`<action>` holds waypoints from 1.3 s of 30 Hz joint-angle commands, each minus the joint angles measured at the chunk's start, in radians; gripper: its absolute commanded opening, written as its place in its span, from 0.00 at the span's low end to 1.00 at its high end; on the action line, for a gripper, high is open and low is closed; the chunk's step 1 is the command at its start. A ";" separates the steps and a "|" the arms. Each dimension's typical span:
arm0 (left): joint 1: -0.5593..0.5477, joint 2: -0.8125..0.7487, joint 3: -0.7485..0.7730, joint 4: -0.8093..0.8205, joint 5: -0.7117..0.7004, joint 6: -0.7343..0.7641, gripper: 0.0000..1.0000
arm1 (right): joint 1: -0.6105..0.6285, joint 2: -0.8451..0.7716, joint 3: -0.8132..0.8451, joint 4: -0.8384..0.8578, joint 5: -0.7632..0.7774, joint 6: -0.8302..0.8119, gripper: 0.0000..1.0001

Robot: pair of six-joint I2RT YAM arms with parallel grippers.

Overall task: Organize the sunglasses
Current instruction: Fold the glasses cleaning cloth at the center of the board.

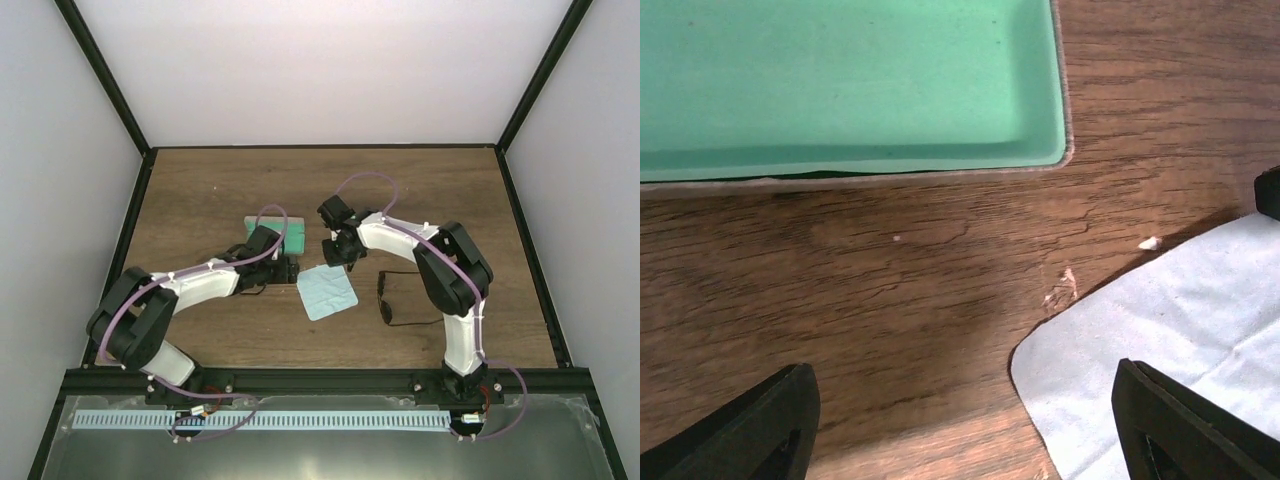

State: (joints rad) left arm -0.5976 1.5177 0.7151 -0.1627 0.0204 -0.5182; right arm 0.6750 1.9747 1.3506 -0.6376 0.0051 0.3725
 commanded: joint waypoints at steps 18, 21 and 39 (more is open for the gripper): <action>-0.057 0.138 0.064 0.079 0.020 0.061 0.54 | -0.012 -0.077 0.016 -0.027 -0.007 0.017 0.01; -0.060 0.165 0.067 0.089 0.040 0.062 0.48 | -0.012 -0.076 0.022 -0.031 -0.004 0.014 0.01; -0.075 0.134 0.010 0.075 0.107 0.053 0.30 | -0.014 -0.070 0.019 -0.020 -0.005 0.026 0.01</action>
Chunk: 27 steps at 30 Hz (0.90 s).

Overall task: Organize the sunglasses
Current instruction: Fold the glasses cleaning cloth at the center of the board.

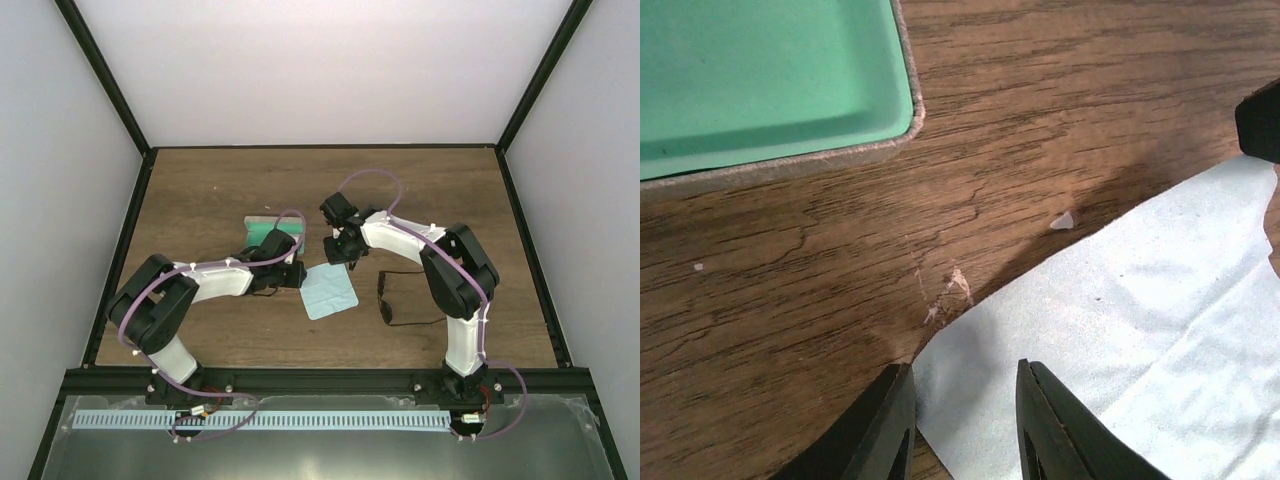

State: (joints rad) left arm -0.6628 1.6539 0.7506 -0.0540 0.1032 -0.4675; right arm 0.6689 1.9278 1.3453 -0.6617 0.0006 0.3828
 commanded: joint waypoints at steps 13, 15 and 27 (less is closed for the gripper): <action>-0.011 0.030 0.005 -0.033 -0.009 0.028 0.04 | -0.008 -0.056 -0.001 0.010 -0.048 0.027 0.01; -0.011 0.023 0.014 -0.038 -0.017 0.034 0.04 | -0.008 -0.066 -0.008 0.012 -0.056 0.029 0.01; -0.069 -0.072 0.045 -0.094 -0.030 0.076 0.04 | -0.005 -0.139 -0.099 0.036 -0.083 0.036 0.01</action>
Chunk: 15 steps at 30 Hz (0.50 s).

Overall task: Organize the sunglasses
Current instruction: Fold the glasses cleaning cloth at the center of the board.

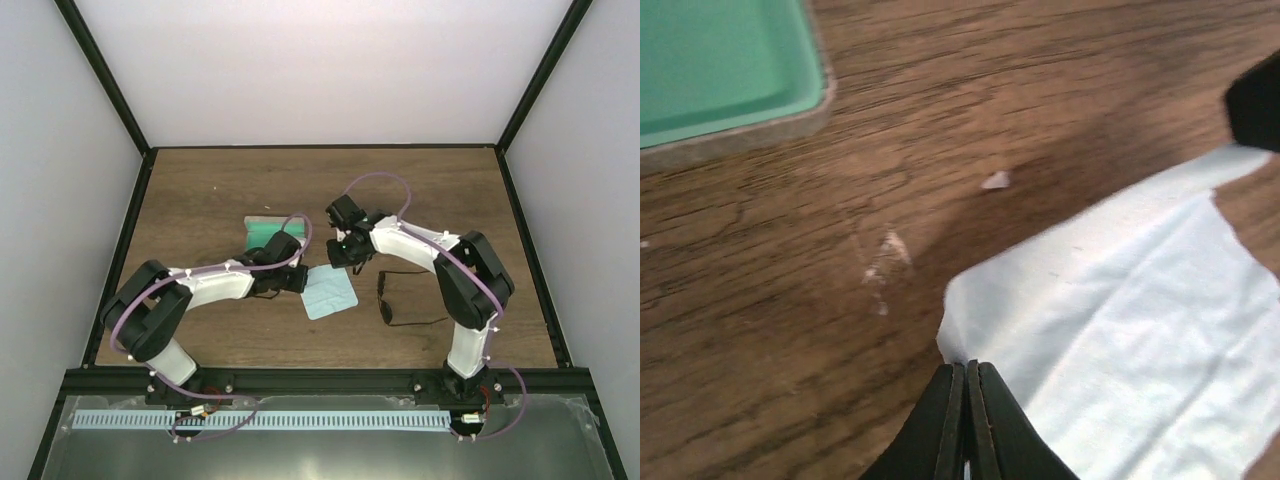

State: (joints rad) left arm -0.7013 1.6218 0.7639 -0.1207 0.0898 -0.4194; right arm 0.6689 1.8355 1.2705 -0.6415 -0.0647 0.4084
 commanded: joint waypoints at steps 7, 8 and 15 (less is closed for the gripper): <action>-0.072 -0.056 0.035 -0.054 -0.044 0.028 0.04 | 0.006 -0.078 -0.077 0.037 -0.030 0.019 0.01; -0.078 -0.060 0.032 -0.059 -0.052 0.027 0.04 | 0.009 -0.082 -0.084 0.038 -0.030 0.021 0.01; -0.120 -0.103 -0.007 -0.079 -0.065 0.026 0.04 | 0.022 -0.115 -0.122 0.042 -0.030 0.034 0.01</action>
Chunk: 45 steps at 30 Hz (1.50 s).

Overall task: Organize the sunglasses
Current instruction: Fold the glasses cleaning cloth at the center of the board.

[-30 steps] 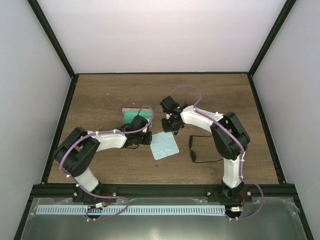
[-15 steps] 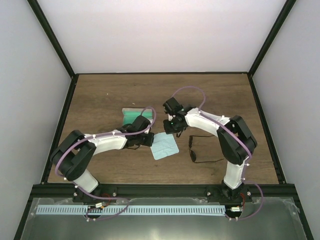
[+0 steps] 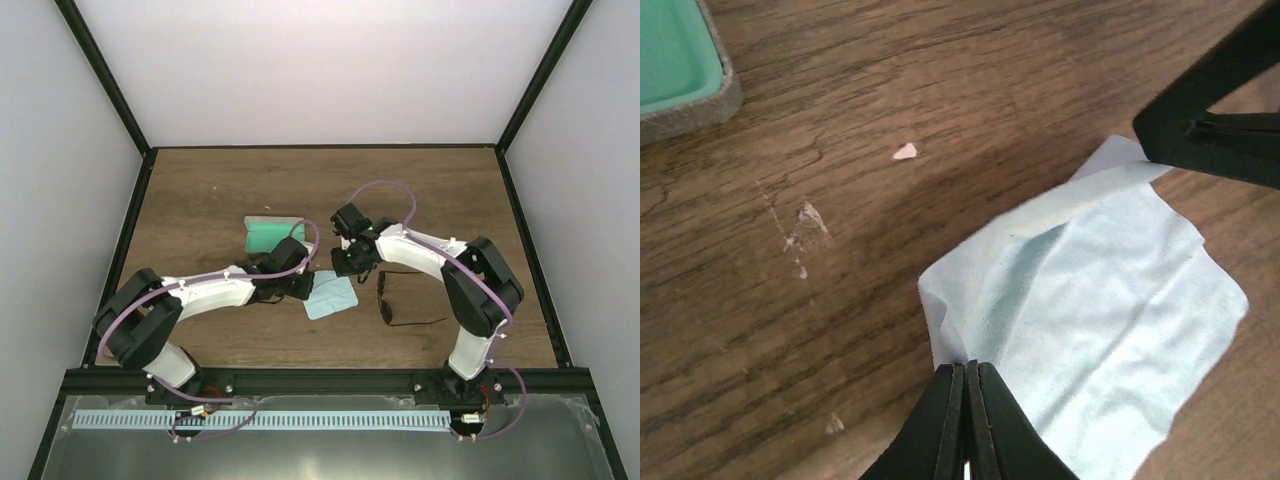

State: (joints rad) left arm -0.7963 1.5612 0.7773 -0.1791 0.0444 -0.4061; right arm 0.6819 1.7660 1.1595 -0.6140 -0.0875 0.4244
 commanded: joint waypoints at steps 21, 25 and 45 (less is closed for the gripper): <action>-0.108 -0.044 -0.034 -0.054 -0.098 0.027 0.04 | 0.047 -0.134 -0.138 0.009 0.036 0.078 0.01; -0.108 -0.043 -0.008 -0.074 -0.149 0.038 0.04 | 0.047 -0.154 -0.148 0.010 0.031 0.085 0.01; -0.108 0.012 0.079 -0.107 -0.200 0.039 0.04 | 0.036 -0.132 -0.048 -0.022 0.020 0.053 0.01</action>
State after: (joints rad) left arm -0.8986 1.5414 0.8135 -0.2760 -0.1242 -0.3641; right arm 0.7223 1.6211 1.0267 -0.6247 -0.0608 0.4892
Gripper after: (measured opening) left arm 0.042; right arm 0.011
